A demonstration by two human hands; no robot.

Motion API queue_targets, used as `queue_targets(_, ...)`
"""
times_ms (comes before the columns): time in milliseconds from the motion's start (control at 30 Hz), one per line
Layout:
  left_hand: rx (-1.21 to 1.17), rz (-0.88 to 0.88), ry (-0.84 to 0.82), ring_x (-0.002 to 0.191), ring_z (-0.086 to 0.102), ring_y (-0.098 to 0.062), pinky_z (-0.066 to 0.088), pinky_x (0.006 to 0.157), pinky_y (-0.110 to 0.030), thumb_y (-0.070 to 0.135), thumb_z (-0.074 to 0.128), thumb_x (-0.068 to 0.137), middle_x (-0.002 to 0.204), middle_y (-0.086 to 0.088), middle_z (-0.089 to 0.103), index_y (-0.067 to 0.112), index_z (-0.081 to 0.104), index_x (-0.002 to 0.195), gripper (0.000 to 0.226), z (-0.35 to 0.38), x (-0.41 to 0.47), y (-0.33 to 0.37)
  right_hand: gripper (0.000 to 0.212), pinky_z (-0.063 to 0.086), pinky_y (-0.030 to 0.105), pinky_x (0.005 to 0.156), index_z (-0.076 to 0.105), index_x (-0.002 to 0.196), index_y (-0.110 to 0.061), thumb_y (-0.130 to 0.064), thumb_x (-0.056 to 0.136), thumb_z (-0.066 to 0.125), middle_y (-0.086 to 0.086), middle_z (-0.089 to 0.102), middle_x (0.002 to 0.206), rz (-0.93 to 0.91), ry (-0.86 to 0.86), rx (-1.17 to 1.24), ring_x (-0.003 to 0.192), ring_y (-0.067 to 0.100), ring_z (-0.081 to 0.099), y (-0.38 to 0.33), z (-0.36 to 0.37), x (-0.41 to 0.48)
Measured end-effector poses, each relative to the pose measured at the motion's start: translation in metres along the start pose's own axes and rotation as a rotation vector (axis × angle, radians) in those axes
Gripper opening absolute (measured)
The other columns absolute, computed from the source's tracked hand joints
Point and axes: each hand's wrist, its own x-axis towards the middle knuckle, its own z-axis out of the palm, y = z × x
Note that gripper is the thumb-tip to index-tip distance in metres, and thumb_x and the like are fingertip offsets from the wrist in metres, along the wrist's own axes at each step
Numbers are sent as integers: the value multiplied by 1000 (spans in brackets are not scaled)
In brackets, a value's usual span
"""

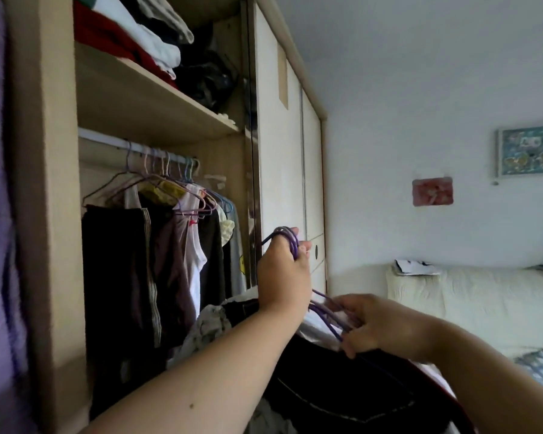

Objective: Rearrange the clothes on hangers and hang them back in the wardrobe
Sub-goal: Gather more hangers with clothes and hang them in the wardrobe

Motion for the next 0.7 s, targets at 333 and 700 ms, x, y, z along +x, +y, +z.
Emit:
queue_targets(333,260,66,189,97,65,-20,50,78,-27,17,58,91,111,4,69,12,65,93,9,4,108,-48,60,44,25,66,59,119,-19,-3,62,66,14,63,82,-122,-290,168,73,21,58,-4,-57,140)
queue_targets(700,532,55,430,88,65,-19,53,79,-34,30,61,88,92,3,70,20,68,93,13,-23,201,-82,54,46,17,57,57,113,4,11,59,57,9,62,73,-416,-736,349,61,14,60,-29,-66,292)
